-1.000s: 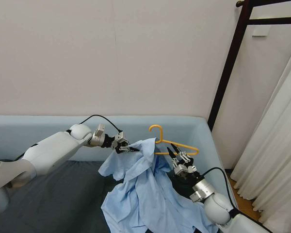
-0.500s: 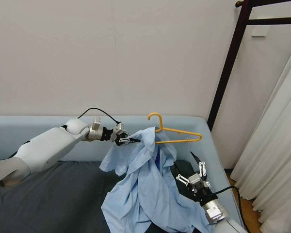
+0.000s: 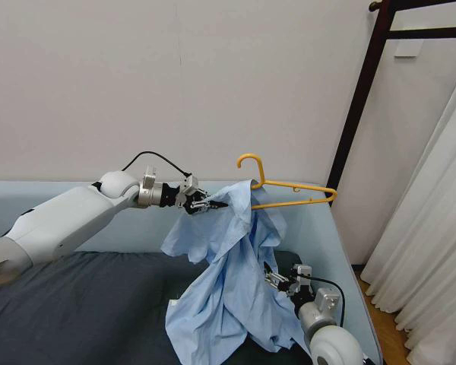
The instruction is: Pick up the clothes from the sofa and hang them on the clothes hanger.
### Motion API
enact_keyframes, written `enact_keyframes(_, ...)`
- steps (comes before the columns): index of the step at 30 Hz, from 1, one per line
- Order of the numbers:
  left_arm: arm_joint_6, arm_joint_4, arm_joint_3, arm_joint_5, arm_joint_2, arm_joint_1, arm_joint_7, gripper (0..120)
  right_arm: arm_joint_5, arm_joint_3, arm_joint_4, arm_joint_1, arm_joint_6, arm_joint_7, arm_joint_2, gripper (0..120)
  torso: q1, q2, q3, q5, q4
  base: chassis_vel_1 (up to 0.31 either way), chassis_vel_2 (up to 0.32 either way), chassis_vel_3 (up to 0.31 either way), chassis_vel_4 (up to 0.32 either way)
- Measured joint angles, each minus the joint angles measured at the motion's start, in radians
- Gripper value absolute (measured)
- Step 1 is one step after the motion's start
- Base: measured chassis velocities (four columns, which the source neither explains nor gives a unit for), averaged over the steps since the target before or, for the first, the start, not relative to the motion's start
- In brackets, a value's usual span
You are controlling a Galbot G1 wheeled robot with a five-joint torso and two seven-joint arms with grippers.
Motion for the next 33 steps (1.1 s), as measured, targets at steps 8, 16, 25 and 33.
enact_keyframes(8, 0.005, -0.013, 0.004, -0.011, -0.002, -0.001, -0.016, 1, 0.175, 0.023, -0.036, 0.046, 0.012, 0.020, 0.049, 96, 0.000, 0.000, 0.000, 0.0002, 0.0000, 0.000, 0.000, 0.000, 0.000)
enact_keyframes(16, 0.010, -0.024, 0.010, -0.015, 0.002, -0.002, -0.017, 1, 0.217, 0.036, -0.081, 0.074, 0.039, 0.029, 0.089, 67, 0.000, 0.000, 0.000, 0.0002, -0.0001, 0.000, 0.000, 0.000, 0.000)
enact_keyframes(25, 0.012, -0.004, 0.015, -0.010, -0.014, -0.014, -0.016, 1, 0.283, 0.050, -0.085, 0.108, 0.042, 0.057, 0.118, 47, 0.000, 0.000, 0.000, 0.0002, -0.0001, 0.000, 0.000, 0.000, 0.000)
enact_keyframes(33, 0.012, 0.004, 0.023, -0.009, -0.021, -0.029, -0.016, 1, 0.290, 0.048, -0.088, 0.116, 0.043, 0.058, 0.138, 19, 0.000, 0.000, 0.000, 0.0001, -0.0002, 0.000, 0.000, 0.000, 0.000)
